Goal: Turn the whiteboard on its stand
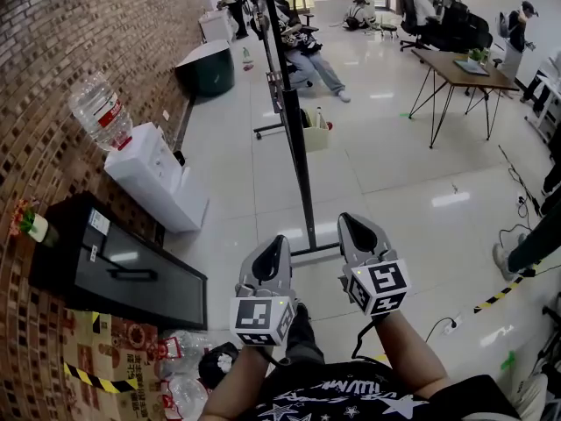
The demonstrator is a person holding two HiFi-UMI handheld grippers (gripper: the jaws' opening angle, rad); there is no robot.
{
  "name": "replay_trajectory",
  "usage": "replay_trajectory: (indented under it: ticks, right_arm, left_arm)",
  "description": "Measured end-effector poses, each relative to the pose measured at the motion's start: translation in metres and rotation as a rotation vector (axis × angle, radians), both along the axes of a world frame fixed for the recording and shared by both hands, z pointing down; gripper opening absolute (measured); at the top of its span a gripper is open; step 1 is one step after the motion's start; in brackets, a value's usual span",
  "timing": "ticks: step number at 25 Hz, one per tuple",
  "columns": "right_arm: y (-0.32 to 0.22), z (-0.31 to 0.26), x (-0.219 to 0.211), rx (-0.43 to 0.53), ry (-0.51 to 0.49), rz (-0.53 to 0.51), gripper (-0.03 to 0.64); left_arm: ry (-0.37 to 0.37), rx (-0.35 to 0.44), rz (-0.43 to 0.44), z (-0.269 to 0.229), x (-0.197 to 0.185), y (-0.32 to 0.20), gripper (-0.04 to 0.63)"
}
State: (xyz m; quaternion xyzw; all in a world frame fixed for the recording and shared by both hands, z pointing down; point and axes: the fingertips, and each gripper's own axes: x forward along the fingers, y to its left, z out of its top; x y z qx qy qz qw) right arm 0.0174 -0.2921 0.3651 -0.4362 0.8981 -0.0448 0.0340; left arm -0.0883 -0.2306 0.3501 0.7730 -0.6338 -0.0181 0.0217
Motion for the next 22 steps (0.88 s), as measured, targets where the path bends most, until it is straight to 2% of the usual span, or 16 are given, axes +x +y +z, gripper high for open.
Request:
replay_trajectory:
  ticks: [4, 9, 15, 17, 22]
  right_arm:
    - [-0.046, -0.007, -0.023, 0.029, 0.0, 0.036, 0.009]
    - [-0.103, -0.008, -0.048, 0.016, 0.021, 0.094, 0.009]
    - [-0.147, -0.005, -0.079, 0.006, 0.016, 0.093, 0.012]
    - [-0.159, -0.005, -0.087, 0.002, 0.016, 0.092, 0.045]
    - [-0.195, 0.005, -0.101, -0.001, 0.038, 0.137, 0.202]
  left_arm:
    - [0.006, 0.009, 0.013, 0.0, -0.023, -0.047, 0.006]
    - [0.001, -0.025, 0.037, -0.001, -0.054, -0.101, 0.006]
    - [0.011, -0.054, 0.048, 0.002, -0.087, -0.15, 0.006]
    - [0.008, -0.049, 0.063, 0.004, -0.092, -0.163, 0.006]
    - [0.005, -0.051, 0.087, 0.003, -0.103, -0.189, 0.006]
